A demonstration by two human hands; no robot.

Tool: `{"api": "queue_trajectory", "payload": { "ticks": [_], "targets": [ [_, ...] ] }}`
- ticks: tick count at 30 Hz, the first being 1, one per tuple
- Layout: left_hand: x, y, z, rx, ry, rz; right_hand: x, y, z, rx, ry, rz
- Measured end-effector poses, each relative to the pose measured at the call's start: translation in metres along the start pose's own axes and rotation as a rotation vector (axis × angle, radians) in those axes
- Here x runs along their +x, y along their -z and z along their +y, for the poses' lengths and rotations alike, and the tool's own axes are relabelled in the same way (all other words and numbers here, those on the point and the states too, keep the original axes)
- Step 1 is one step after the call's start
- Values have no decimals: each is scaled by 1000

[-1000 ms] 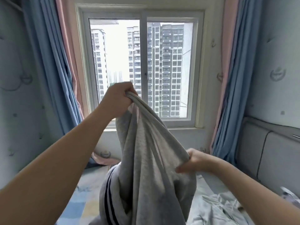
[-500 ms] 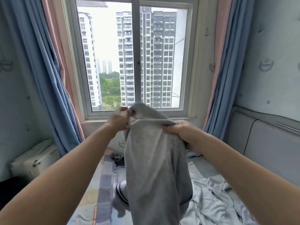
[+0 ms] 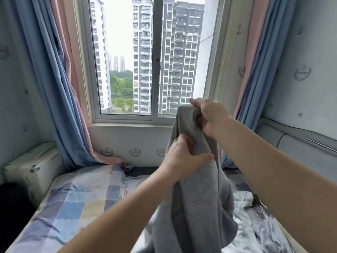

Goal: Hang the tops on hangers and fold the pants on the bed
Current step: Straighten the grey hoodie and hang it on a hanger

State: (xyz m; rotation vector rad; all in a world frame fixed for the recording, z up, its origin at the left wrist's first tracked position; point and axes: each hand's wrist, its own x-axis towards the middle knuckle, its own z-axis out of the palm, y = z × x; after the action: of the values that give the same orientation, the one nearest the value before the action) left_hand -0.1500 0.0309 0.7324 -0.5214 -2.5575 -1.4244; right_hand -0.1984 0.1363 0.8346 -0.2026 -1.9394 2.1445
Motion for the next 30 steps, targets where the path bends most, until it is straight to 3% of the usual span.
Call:
{"api": "queue_trajectory", "payload": {
  "ticks": [7, 15, 18, 20, 22, 23, 26, 28, 30],
  "targets": [
    [15, -30, 8, 106, 105, 98, -11, 4, -36, 98, 75, 0],
    [28, -2, -36, 202, 14, 355, -3, 28, -44, 133, 128, 78],
    [38, 16, -47, 21, 9, 370, 6, 32, -39, 133, 140, 87],
    [44, 24, -45, -218, 47, 387, 8, 38, -28, 85, 8, -123],
    [50, 32, -43, -541, 154, 401, 4, 49, -11, -122, -171, -346],
    [52, 35, -43, -687, 209, 392, 2, 54, 0, -271, -206, -368],
    [50, 39, -44, -952, 259, 360, -17, 58, 48, -558, 58, -210],
    [46, 36, -42, -1027, 235, 344, -43, 57, 88, -510, 219, -227],
    [43, 29, -40, -1034, 202, 311, -67, 57, 126, -480, 200, -291]
  ]
}}
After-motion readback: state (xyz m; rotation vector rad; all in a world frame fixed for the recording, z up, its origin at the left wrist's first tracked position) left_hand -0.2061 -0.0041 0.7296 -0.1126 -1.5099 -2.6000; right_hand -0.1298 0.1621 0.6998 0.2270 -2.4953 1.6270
